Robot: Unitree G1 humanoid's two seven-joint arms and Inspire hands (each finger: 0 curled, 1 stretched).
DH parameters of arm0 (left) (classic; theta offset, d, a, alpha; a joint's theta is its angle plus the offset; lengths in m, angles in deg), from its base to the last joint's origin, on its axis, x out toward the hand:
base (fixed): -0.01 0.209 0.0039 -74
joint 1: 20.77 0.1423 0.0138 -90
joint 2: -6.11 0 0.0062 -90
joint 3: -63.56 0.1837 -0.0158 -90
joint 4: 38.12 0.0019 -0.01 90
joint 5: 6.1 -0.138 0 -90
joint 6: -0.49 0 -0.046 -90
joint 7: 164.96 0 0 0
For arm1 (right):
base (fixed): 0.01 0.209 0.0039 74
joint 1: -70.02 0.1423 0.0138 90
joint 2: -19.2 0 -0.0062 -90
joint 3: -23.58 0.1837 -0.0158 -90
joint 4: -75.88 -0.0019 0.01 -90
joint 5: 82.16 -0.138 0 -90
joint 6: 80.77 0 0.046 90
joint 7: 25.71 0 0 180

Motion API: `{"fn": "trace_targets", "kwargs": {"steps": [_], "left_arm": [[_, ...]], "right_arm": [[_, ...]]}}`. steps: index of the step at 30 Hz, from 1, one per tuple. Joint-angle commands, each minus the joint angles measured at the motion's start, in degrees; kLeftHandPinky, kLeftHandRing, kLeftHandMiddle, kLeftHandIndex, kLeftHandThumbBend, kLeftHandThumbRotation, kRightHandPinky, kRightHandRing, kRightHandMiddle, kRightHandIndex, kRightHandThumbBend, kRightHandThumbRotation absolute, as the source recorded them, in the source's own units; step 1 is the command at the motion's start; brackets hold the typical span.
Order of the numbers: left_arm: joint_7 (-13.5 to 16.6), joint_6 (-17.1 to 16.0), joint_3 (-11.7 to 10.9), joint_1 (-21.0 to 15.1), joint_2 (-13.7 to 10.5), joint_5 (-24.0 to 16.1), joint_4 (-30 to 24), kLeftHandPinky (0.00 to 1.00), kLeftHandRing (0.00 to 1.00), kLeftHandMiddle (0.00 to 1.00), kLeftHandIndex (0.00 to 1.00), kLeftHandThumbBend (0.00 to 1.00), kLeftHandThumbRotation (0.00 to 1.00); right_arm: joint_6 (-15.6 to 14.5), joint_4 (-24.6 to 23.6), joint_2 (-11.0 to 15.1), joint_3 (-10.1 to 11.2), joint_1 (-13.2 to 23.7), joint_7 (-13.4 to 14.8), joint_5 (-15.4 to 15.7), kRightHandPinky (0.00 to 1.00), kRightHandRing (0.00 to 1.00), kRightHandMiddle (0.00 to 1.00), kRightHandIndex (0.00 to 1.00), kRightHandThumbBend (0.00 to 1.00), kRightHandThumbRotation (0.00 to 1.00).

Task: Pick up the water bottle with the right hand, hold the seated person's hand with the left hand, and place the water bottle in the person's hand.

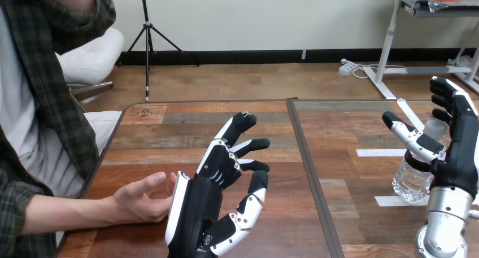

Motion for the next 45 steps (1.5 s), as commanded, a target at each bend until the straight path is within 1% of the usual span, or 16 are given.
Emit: {"fn": "trace_targets", "kwargs": {"steps": [1,4,7,11,14,17,22,25,30,32,35,40,45], "left_arm": [[-0.11,-0.32,-0.26,-0.93,1.99,0.52,-2.32,0.60,0.76,0.88,0.89,0.25,0.00],[-0.18,-0.24,-0.20,-0.93,2.00,0.68,-2.36,0.60,0.76,0.88,0.89,0.25,0.00],[0.07,-0.45,-0.40,-0.94,2.03,0.16,-2.29,0.60,0.76,0.88,0.89,0.25,0.00],[0.12,-0.20,-0.48,-0.93,1.97,-0.06,-2.38,0.60,0.76,0.89,0.89,0.26,0.00],[0.09,-0.15,-0.44,-0.91,1.99,-0.02,-2.38,0.60,0.76,0.89,0.89,0.26,0.00],[0.00,-0.16,-0.34,-0.93,2.02,0.16,-2.33,0.60,0.76,0.89,0.89,0.26,0.00],[-0.27,-0.04,-0.07,-0.97,2.04,0.66,-2.34,0.60,0.76,0.89,0.88,0.26,0.00],[-0.13,0.07,-0.10,-0.85,2.14,0.41,-2.46,0.60,0.76,0.88,0.88,0.26,0.00],[-0.04,0.16,-0.08,-0.76,2.24,0.38,-2.53,0.60,0.76,0.88,0.88,0.26,0.00],[-0.03,0.16,-0.06,-0.77,2.28,0.40,-2.52,0.60,0.76,0.88,0.88,0.25,0.00],[-0.01,0.16,-0.03,-0.83,2.33,0.39,-2.47,0.60,0.76,0.88,0.88,0.25,0.00],[0.11,0.09,-0.13,-0.93,2.35,0.09,-2.42,0.60,0.76,0.88,0.88,0.25,0.00],[0.21,-0.13,-0.17,-0.96,2.41,-0.06,-2.21,0.59,0.76,0.88,0.89,0.25,0.00]], "right_arm": [[0.27,-3.30,-0.46,-0.79,2.01,0.01,-0.19,0.70,0.76,0.77,0.76,0.70,0.00],[0.17,-3.51,-0.38,-1.05,1.91,0.43,0.41,0.68,0.75,0.77,0.76,0.70,0.00],[0.50,-3.71,-0.73,-0.94,1.83,-0.57,-0.55,0.69,0.76,0.77,0.76,0.70,0.00],[0.47,-4.40,-1.08,-1.06,1.54,-1.49,-1.10,0.71,0.78,0.79,0.76,0.69,0.00],[0.79,-4.67,-1.34,-1.04,1.41,-2.13,-1.59,0.74,0.80,0.80,0.76,0.69,0.00],[1.08,-4.98,-1.58,-1.09,1.25,-2.71,-1.93,0.73,0.78,0.79,0.76,0.69,0.00],[0.69,-6.01,-2.17,-1.08,0.81,-4.41,-3.08,0.74,0.79,0.79,0.75,0.68,0.00],[0.55,-6.50,-2.30,-1.18,0.58,-4.72,-3.13,0.74,0.78,0.79,0.75,0.67,0.00],[-0.42,-8.64,-3.03,-1.58,-0.39,-5.08,-2.69,0.72,0.77,0.78,0.75,0.66,0.00],[-0.16,-9.36,-3.59,-1.79,-0.89,-6.13,-3.29,0.72,0.77,0.78,0.75,0.66,0.00],[-0.30,-10.05,-3.97,-1.93,-1.33,-6.67,-3.45,0.72,0.77,0.78,0.75,0.65,0.00],[-0.49,-11.05,-4.44,-2.48,-2.13,-6.73,-2.76,0.74,0.78,0.79,0.76,0.65,0.00],[-0.99,-12.28,-5.17,-3.12,-3.13,-7.90,-3.27,0.76,0.79,0.79,0.76,0.64,0.00]]}}
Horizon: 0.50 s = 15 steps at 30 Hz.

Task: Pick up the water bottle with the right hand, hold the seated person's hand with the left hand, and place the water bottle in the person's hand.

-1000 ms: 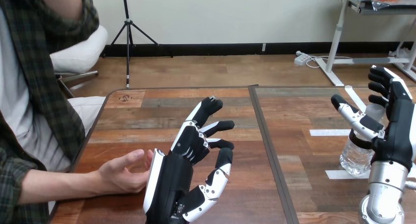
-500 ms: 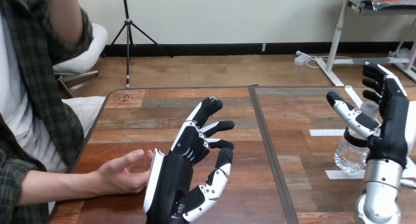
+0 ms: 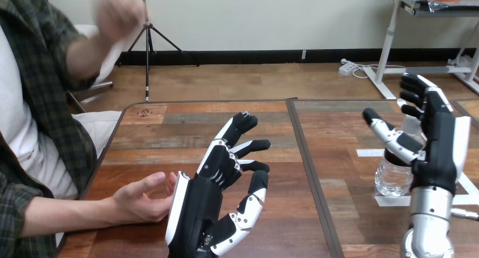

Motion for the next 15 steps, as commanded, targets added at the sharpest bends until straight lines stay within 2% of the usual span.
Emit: {"fn": "trace_targets", "kwargs": {"steps": [1,15], "left_arm": [[0.18,-0.39,-0.16,-0.97,2.42,0.02,-2.21,0.59,0.76,0.88,0.89,0.25,0.00],[0.15,-0.30,-0.15,-0.86,2.37,0.14,-2.23,0.59,0.76,0.88,0.89,0.25,0.00]], "right_arm": [[-0.41,-3.53,-1.38,-1.07,0.52,-1.12,-0.50,0.76,0.79,0.80,0.77,0.64,0.00],[-1.21,-5.41,-3.23,-2.42,-1.55,-3.40,-0.51,0.79,0.82,0.82,0.80,0.60,0.00]]}}
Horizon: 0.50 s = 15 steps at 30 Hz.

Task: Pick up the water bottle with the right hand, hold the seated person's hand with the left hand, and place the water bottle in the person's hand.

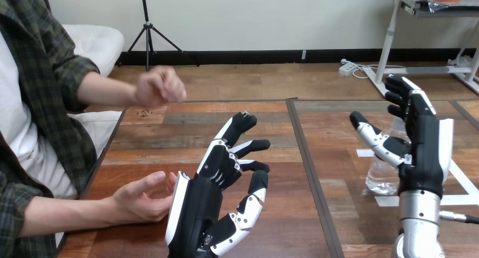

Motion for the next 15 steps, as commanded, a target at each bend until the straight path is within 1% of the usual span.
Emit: {"fn": "trace_targets", "kwargs": {"steps": [1,7,9,12,15], "left_arm": [[0.10,-0.35,-0.16,-0.90,2.32,0.20,-2.16,0.59,0.76,0.89,0.89,0.25,0.00],[0.29,-0.44,-0.35,-0.81,2.31,-0.15,-2.16,0.59,0.76,0.88,0.89,0.25,0.00],[0.44,-0.50,-0.45,-0.76,2.34,-0.40,-2.17,0.59,0.76,0.88,0.89,0.25,0.00],[0.39,-0.47,-0.36,-0.75,2.36,-0.25,-2.15,0.59,0.76,0.88,0.89,0.26,0.00],[0.38,-0.41,-0.31,-0.73,2.35,-0.20,-2.17,0.59,0.76,0.88,0.89,0.26,0.00]], "right_arm": [[-1.17,-2.72,-1.50,-1.08,0.15,-0.97,-0.41,0.79,0.82,0.82,0.80,0.60,0.00],[-2.46,-3.92,-2.43,-1.49,-0.53,-1.20,-0.21,0.82,0.83,0.83,0.80,0.60,0.00],[-2.57,-4.18,-2.62,-1.62,-0.68,-1.30,-0.23,0.83,0.83,0.84,0.81,0.59,0.00],[-2.12,-4.26,-3.03,-1.75,-0.83,-2.28,-1.18,0.85,0.84,0.84,0.81,0.58,0.00],[-2.29,-4.57,-3.33,-1.91,-0.97,-2.37,-1.02,0.86,0.85,0.85,0.82,0.57,0.00]]}}
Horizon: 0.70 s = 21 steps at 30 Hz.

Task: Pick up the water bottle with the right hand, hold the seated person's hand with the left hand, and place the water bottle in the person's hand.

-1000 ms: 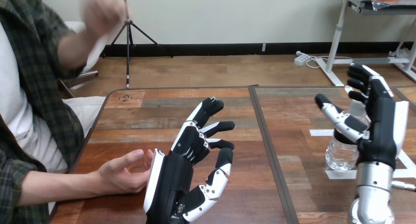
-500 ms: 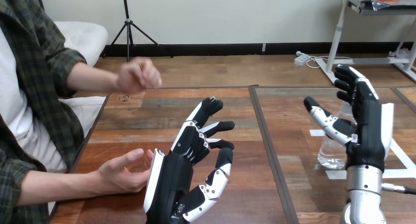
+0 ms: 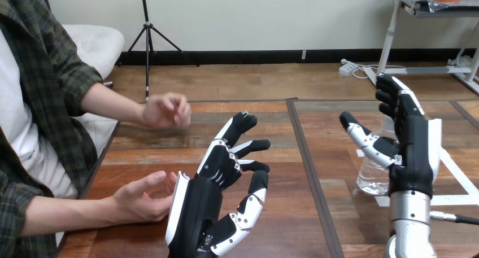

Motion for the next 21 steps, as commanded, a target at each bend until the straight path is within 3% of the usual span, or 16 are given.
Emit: {"fn": "trace_targets", "kwargs": {"steps": [1,9,21], "left_arm": [[0.25,-0.40,-0.24,-0.72,2.37,0.05,-2.16,0.59,0.76,0.88,0.89,0.26,0.00],[0.30,-0.47,-0.19,-0.75,2.44,0.02,-2.05,0.59,0.76,0.88,0.89,0.26,0.00],[0.21,-0.49,-0.14,-0.91,2.43,0.20,-1.91,0.59,0.76,0.88,0.88,0.26,0.00]], "right_arm": [[-0.89,-1.53,-1.35,-0.92,0.16,-0.83,-0.55,0.87,0.85,0.85,0.82,0.57,0.00],[-0.29,-1.57,-1.55,-1.26,-0.02,-2.40,-0.61,0.89,0.86,0.86,0.83,0.53,0.00],[-0.79,-2.51,-1.86,-1.66,-0.30,-2.40,-0.34,0.86,0.84,0.84,0.82,0.54,0.00]]}}
